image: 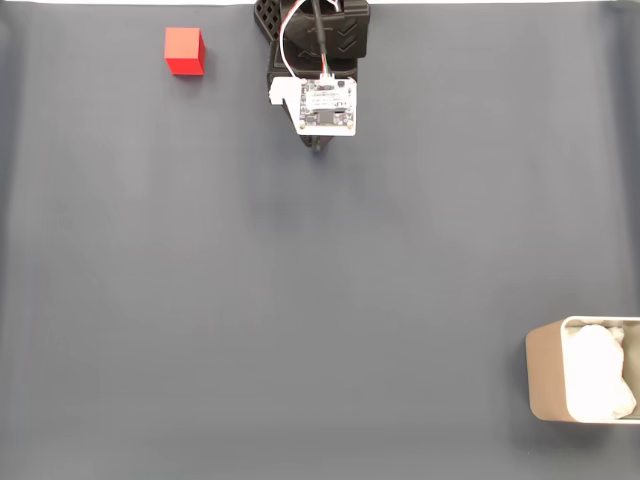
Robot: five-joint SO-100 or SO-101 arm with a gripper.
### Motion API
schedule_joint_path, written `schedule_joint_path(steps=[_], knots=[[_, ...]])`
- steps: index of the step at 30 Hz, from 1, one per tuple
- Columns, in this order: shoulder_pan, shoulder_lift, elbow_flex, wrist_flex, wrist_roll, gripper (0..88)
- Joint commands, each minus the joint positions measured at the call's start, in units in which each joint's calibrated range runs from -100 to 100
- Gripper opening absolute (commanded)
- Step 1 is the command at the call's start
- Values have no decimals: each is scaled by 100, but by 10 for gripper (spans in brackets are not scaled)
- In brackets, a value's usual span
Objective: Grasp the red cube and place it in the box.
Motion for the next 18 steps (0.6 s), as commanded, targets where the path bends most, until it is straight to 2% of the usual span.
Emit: schedule_joint_path(steps=[1,11,18], knots=[[-21,0,45,-498,-15,0],[1,546,-922,-1613,44,0],[-35,1976,-2911,-1728,-5,2]])
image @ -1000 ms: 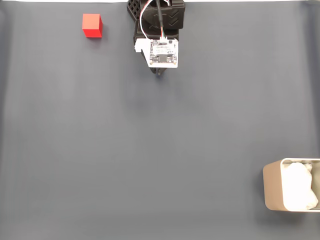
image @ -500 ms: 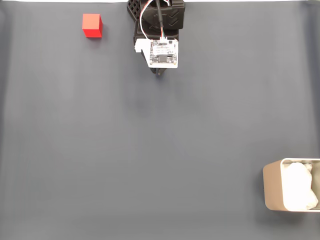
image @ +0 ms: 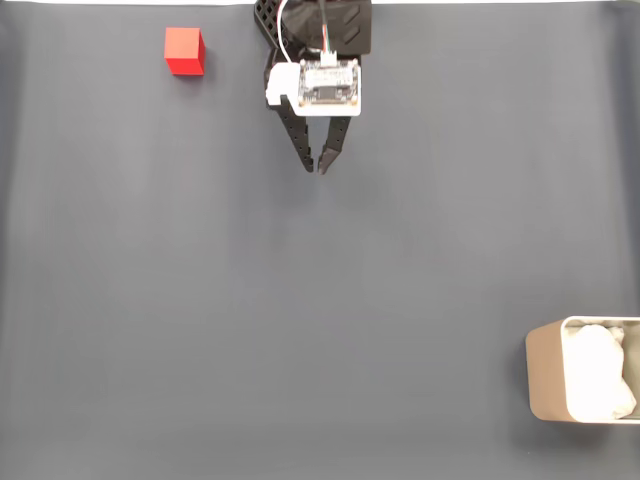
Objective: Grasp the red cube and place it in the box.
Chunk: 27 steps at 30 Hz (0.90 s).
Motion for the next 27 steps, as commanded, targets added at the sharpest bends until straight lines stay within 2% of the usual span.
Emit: schedule_joint_path(steps=[1,13,27], knots=[[-35,820,-1432,0,-10,2],[15,2605,-3977,1091,-24,0],[22,3108,-4844,1107,34,0]])
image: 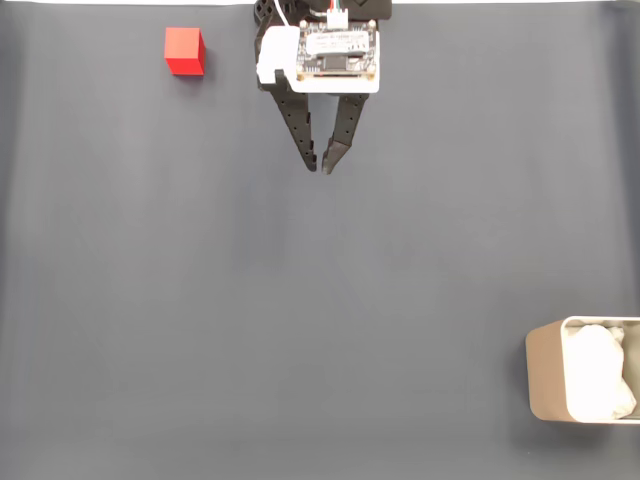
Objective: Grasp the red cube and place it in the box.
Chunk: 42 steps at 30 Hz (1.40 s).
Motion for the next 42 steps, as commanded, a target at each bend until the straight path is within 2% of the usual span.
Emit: schedule_joint_path(steps=[1,14,35,42], knots=[[22,25,-278,1,73,0],[285,129,-588,-16,112,0],[1684,164,-689,-24,63,0],[2394,224,-771,-24,88,0]])
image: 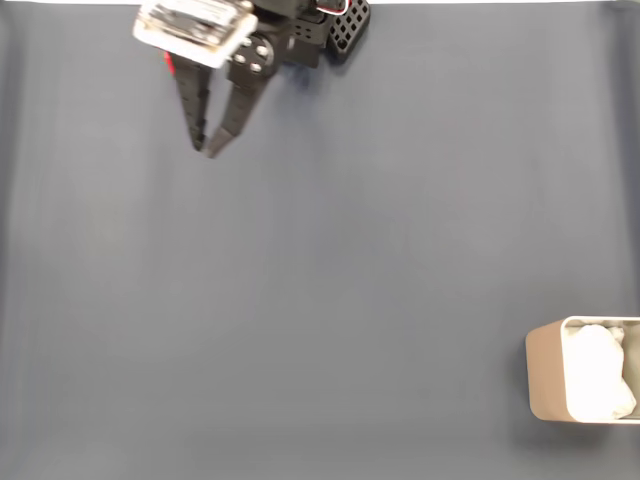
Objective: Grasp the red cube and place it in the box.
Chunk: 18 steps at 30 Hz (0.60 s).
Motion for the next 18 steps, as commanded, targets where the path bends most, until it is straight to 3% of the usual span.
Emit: schedule_joint_path(steps=[1,18], knots=[[408,33,-255,-16,-34,0],[1871,180,-201,-8,-195,0]])
